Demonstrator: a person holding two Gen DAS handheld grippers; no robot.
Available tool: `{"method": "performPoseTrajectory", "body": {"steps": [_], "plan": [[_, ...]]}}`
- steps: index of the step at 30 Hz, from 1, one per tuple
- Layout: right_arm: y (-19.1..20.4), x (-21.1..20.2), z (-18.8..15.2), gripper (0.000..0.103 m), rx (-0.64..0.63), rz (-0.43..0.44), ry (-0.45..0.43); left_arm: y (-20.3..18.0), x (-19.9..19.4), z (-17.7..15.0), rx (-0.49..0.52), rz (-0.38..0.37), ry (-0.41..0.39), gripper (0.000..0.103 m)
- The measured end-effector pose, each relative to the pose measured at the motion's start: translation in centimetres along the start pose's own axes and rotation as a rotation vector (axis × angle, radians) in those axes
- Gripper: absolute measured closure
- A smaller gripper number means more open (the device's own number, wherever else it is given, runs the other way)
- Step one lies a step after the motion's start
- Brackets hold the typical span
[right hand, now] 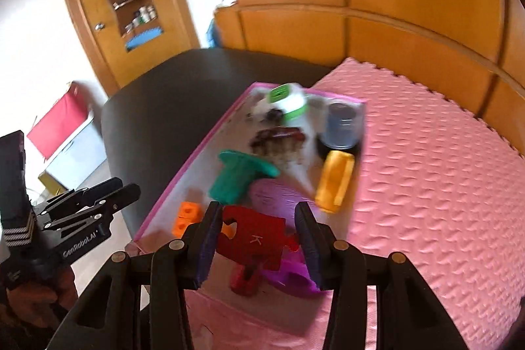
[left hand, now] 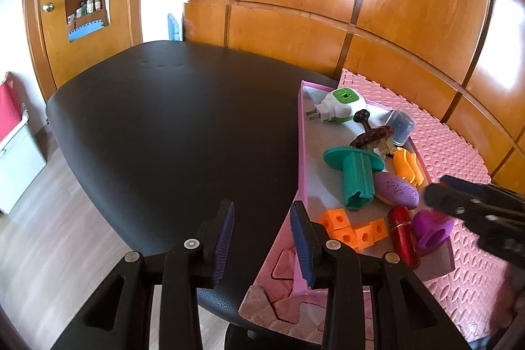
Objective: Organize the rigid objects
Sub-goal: 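Carry the red K puzzle piece into the tray and release it with the right gripper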
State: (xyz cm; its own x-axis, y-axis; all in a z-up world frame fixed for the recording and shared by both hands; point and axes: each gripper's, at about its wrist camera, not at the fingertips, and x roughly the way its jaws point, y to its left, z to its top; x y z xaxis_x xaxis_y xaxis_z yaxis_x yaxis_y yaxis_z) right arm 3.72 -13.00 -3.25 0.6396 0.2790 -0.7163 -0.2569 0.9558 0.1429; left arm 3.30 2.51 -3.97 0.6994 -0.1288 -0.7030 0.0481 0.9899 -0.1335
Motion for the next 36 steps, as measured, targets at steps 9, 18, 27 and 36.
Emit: {"method": "performPoseTrajectory", "body": {"steps": [9, 18, 27, 36], "plan": [[0.6, 3.9, -0.5, 0.056, -0.026, 0.018, 0.074, 0.2, 0.7, -0.4, -0.006, -0.004, 0.021, 0.062], [-0.3, 4.0, -0.8, 0.05, 0.048, 0.052, 0.077, -0.1, 0.8, -0.5, 0.001, -0.003, 0.019, 0.045], [-0.5, 1.1, -1.1, 0.042, 0.089, -0.003, -0.015, -0.8, -0.2, -0.1, 0.019, 0.015, -0.015, 0.028], [-0.8, -3.1, -2.7, 0.042, 0.14, -0.206, -0.154, -3.1, -2.3, -0.2, 0.065, -0.007, -0.074, 0.0]]}}
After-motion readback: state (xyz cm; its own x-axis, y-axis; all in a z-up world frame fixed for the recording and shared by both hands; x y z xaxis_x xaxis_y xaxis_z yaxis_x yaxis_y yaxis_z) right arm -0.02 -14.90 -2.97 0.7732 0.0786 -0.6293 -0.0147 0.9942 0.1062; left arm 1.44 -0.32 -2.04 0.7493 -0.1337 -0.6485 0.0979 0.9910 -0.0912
